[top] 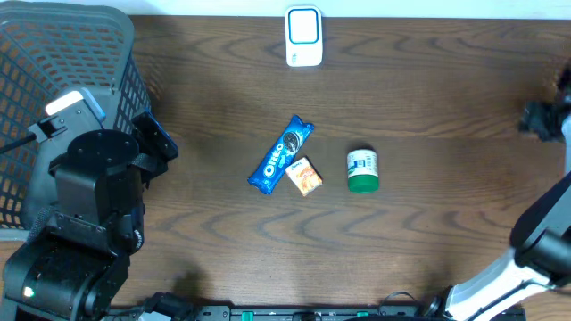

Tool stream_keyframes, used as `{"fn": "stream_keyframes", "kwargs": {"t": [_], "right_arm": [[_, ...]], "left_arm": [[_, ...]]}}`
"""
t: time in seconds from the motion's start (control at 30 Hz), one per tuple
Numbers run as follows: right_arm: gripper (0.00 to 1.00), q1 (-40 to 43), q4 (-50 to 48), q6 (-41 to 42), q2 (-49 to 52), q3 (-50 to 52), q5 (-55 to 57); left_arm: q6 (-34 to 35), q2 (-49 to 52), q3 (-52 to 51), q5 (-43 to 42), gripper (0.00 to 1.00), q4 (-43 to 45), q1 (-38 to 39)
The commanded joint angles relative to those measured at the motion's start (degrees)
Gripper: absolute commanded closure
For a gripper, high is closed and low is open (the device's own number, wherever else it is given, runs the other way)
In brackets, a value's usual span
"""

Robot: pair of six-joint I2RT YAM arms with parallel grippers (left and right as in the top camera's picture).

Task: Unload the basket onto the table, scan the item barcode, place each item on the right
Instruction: 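Return the right gripper to the green-lidded jar and grasp it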

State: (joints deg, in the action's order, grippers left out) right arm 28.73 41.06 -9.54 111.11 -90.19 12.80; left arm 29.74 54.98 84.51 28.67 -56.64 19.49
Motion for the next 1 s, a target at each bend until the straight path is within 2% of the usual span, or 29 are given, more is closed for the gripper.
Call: {"fn": "stream_keyframes", "kwargs": {"t": [0.0,0.23,0.33,0.5,0.7,0.97], "right_arm": [[0.01,-6.3,5.1,8.2,-7.6,-1.9,-22.5],[0.01,-17.4,17.2,14.7,-9.1,-1.7,-43.4],[0.01,-22.7,23.4,14.9,-8.9,-1.1,-38.0],[0.01,-32.8,28.3,20.9,-8.9,-0.3,-31.1],[0.01,-42.4,27.9,25.8,-8.8,1.6,-30.2],[0.01,-49.2,28.9,39.6,-8.8,5.9,-17.3]], "left_arm": [[-0.8,0.0,0.2,0.7,0.09,-0.1,-0.2],[-0.8,0.0,0.2,0.7,0.09,-0.1,-0.2],[-0.8,0.0,0.2,0.7,0.09,-0.1,-0.2],[-0.8,0.0,0.2,0.7,0.09,-0.1,-0.2],[-0.8,0.0,0.2,0.7,0.09,-0.1,-0.2],[-0.8,0.0,0.2,0.7,0.09,-0.1,-0.2]]}}
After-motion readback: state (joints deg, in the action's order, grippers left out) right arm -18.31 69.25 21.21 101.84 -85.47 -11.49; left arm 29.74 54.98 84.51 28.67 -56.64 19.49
